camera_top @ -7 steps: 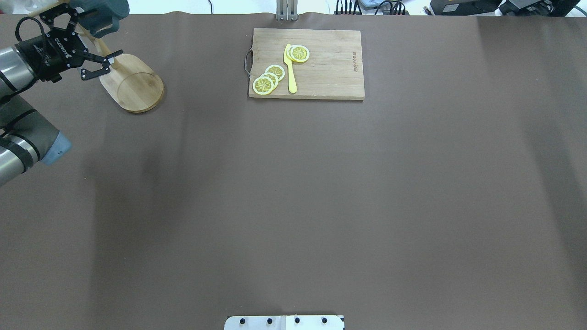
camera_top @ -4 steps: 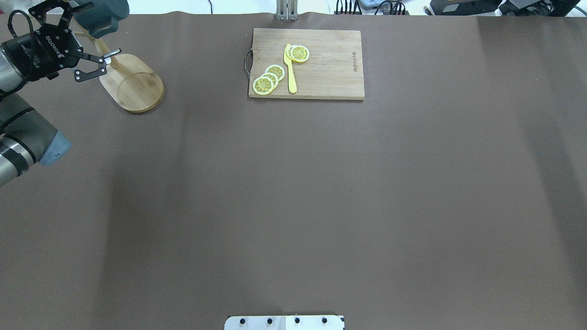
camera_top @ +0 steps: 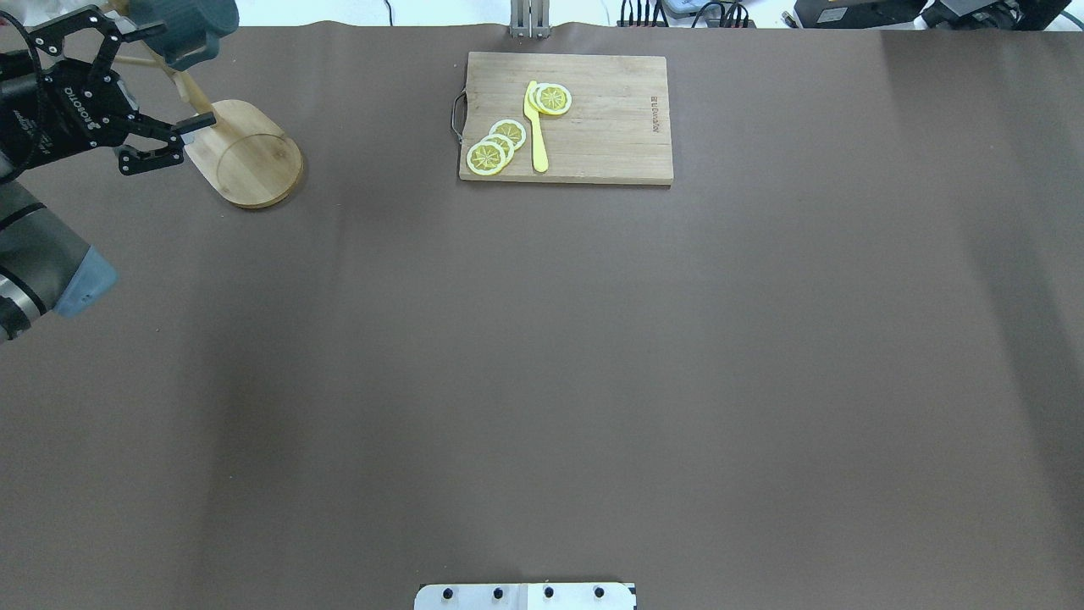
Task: Hang cup on storage rack
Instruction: 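Open the left gripper and pull it back from the rack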
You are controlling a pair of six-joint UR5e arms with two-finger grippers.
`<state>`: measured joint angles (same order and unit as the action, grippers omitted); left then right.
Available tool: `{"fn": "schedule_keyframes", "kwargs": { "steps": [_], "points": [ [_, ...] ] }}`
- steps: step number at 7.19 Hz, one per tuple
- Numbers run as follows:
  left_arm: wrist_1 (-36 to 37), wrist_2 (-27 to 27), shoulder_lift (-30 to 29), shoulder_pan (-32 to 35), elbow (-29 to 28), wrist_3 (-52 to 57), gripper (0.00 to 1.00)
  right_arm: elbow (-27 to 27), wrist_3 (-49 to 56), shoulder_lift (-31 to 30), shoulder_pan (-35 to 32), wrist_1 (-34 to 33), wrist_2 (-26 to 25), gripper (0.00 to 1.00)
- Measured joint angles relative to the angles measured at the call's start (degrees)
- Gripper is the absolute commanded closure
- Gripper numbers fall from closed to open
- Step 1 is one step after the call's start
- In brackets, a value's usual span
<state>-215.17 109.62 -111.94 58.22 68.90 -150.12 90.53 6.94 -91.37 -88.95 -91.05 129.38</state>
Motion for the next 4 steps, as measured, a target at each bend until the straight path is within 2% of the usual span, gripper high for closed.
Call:
{"fn": "schedule_keyframes", "kwargs": {
  "steps": [2,4],
  "points": [
    [5.5,6.2,2.7,0.4,3.5,18.0,0.01,0.0,0.0,-0.1,0.0,0.0,0.1,0.00],
    [11.6,9.2,6.0,0.6,7.7,35.2,0.01,0.0,0.0,-0.2,0.0,0.0,0.1,0.00]
  ]
}}
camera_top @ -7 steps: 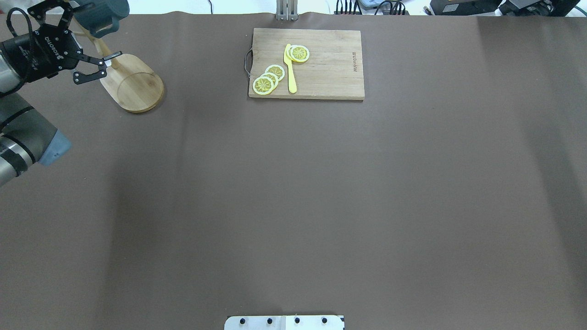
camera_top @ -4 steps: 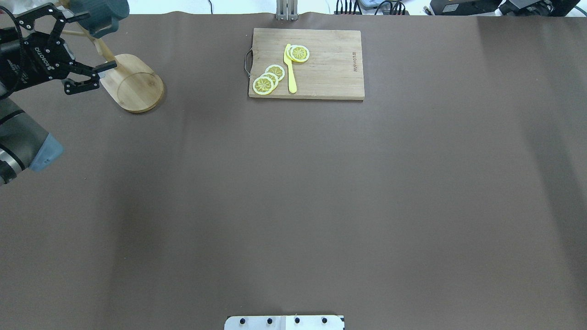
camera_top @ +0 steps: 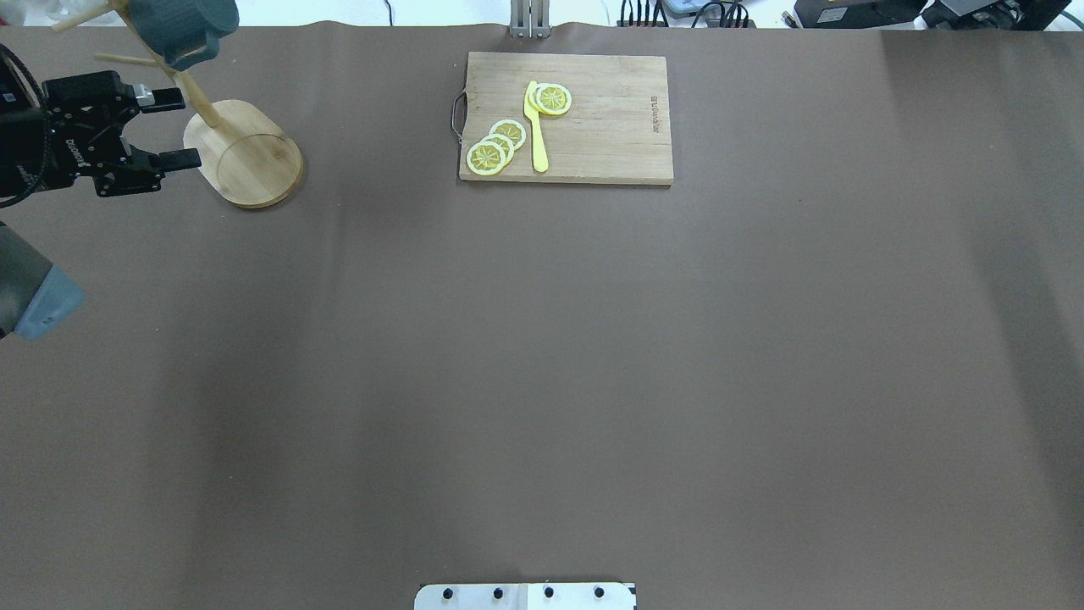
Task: Hang cup on storage rack
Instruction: 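Open the left gripper and pull it back from the rack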
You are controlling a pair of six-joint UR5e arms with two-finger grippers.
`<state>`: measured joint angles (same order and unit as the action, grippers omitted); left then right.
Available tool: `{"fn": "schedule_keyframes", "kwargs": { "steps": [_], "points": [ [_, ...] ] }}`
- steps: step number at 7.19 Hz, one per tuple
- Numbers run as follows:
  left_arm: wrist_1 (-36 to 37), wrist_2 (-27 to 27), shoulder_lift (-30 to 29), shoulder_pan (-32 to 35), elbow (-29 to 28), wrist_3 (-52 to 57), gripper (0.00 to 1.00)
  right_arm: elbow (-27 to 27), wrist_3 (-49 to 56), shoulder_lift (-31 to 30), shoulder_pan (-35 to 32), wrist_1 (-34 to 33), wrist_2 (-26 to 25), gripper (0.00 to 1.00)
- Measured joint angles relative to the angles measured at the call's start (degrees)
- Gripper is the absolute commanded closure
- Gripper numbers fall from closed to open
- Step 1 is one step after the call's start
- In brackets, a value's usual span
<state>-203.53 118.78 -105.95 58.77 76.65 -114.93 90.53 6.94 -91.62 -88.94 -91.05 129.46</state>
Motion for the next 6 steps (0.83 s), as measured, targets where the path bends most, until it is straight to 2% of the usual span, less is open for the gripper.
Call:
{"fn": "schedule_keyframes", "kwargs": {
  "steps": [3,6],
  "points": [
    [4.3,1.0,3.3,0.4,1.0,26.0,0.01,-0.1,0.0,-0.1,0.0,-0.1,0.1,0.00],
    [13.7,1.0,5.1,1.8,1.1,50.8,0.01,-0.1,0.0,-0.1,0.0,-0.1,0.1,0.00]
  ]
}}
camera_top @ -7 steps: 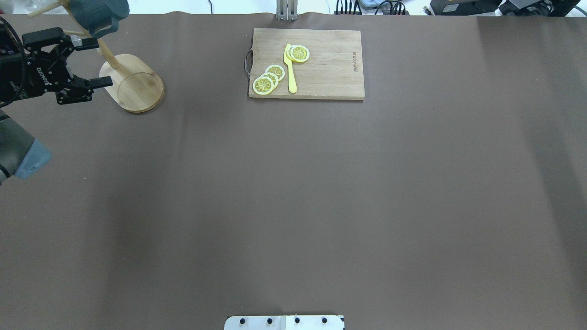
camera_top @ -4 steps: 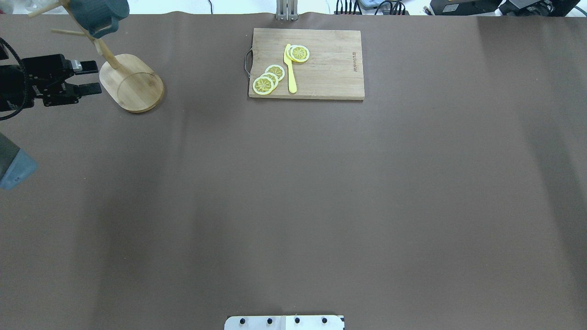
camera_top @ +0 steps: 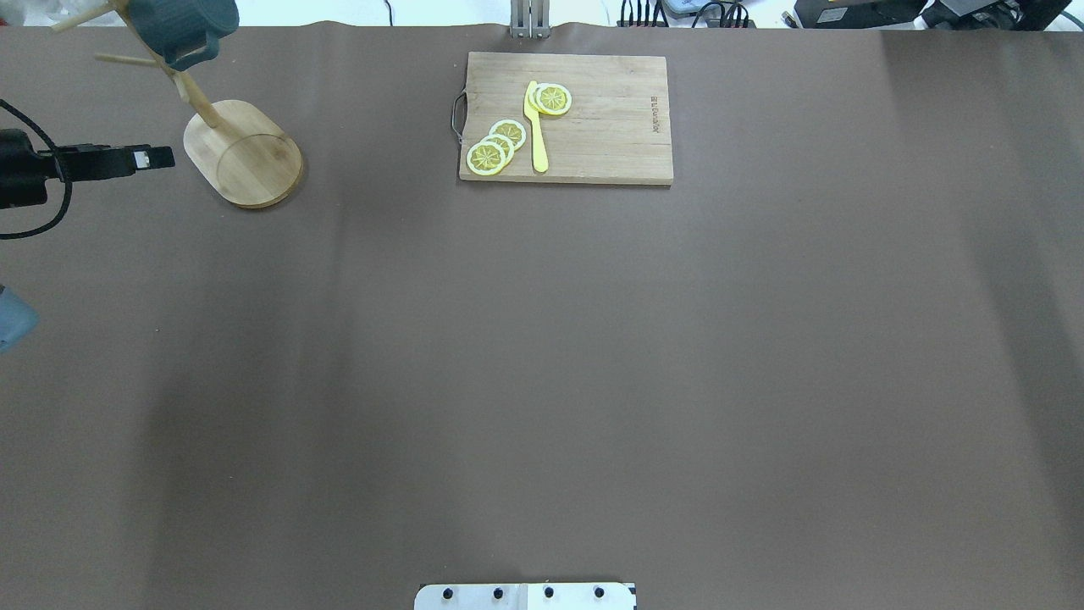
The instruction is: Hang cup on storage rack
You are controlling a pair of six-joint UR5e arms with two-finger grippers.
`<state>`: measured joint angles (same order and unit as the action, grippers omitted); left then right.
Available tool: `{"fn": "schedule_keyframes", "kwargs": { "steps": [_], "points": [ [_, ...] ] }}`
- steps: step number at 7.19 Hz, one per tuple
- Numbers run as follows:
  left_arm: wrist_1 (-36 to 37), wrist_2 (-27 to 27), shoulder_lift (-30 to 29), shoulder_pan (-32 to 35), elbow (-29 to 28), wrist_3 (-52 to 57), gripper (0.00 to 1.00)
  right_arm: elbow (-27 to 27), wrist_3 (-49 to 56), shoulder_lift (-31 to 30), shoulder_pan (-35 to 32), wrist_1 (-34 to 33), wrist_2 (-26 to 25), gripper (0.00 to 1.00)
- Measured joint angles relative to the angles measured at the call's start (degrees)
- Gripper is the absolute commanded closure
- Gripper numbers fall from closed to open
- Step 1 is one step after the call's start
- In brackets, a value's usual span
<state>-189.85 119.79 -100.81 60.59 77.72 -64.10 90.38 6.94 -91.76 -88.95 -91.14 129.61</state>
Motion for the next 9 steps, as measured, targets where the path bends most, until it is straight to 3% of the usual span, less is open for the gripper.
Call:
{"fn": "schedule_keyframes", "kwargs": {
  "steps": [6,9],
  "points": [
    [22.4,-0.2,2.4,10.1,1.9,49.3,0.01,-0.5,0.0,0.0,0.2,0.1,0.1,0.00],
    [36.9,0.0,4.5,13.6,3.6,61.6,0.01,-0.6,0.0,0.0,0.1,0.1,0.0,0.00]
  ]
}}
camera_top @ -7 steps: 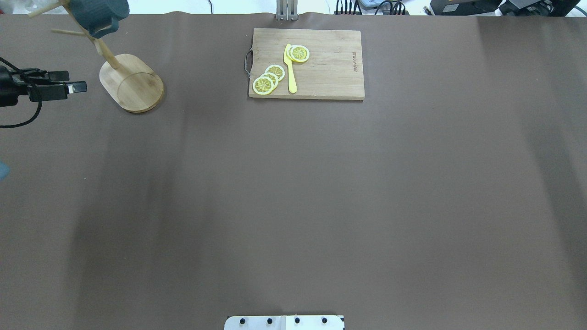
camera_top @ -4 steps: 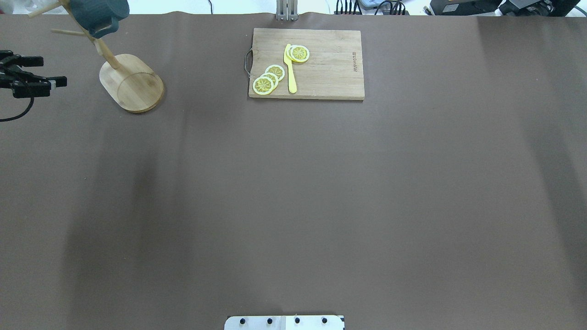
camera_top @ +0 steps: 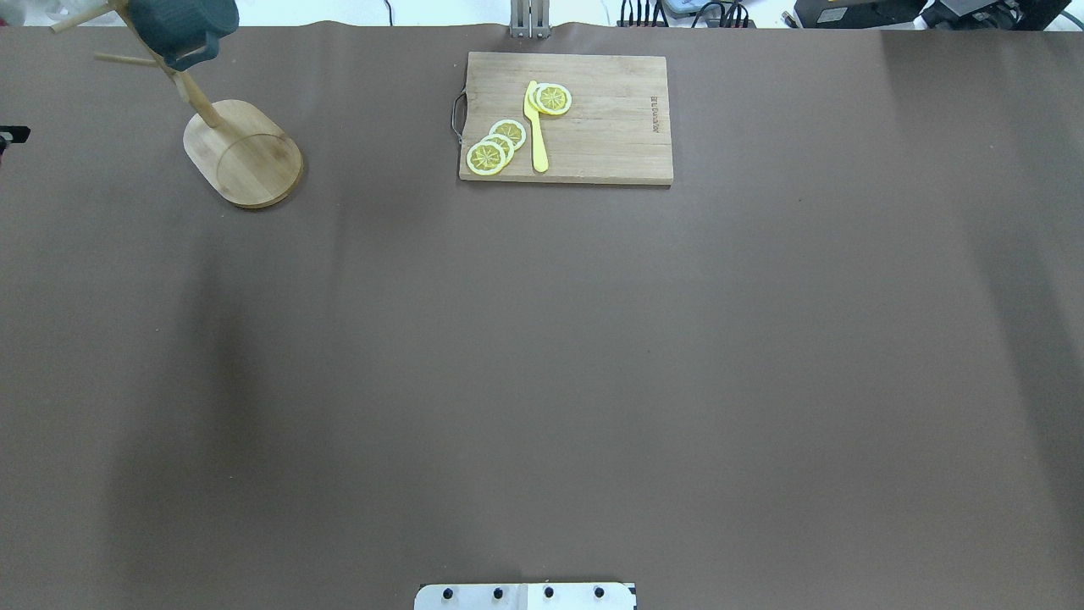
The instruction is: Hang cup on storage rack
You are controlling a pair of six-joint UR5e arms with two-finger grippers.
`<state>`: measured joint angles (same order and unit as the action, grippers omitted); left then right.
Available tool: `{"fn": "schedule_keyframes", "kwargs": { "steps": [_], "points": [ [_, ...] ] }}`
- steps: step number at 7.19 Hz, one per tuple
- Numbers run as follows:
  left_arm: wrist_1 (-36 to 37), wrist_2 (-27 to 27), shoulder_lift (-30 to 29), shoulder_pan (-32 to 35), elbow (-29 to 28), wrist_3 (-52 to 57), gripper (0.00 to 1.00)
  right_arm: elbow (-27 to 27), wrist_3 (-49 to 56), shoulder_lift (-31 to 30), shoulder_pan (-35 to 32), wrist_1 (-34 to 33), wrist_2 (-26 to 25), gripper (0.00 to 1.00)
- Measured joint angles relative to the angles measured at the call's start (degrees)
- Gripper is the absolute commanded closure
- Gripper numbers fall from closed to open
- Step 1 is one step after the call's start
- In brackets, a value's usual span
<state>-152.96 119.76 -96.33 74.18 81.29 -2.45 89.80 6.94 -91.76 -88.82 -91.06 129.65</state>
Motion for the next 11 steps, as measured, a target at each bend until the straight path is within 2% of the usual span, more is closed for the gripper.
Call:
{"fn": "schedule_keyframes", "kwargs": {
  "steps": [3,7,11],
  "points": [
    [17.6,1.2,-0.5,4.0,0.6,6.8,0.01,-0.4,0.0,0.0,0.0,0.0,0.0,0.00],
    [37.9,9.5,-4.5,10.8,1.1,7.6,0.01,-0.6,0.0,0.1,0.0,0.0,-0.1,0.00],
    [48.2,10.8,-1.8,12.3,0.9,7.5,0.01,-0.7,0.0,0.1,0.0,0.0,0.1,0.00]
  ]
}}
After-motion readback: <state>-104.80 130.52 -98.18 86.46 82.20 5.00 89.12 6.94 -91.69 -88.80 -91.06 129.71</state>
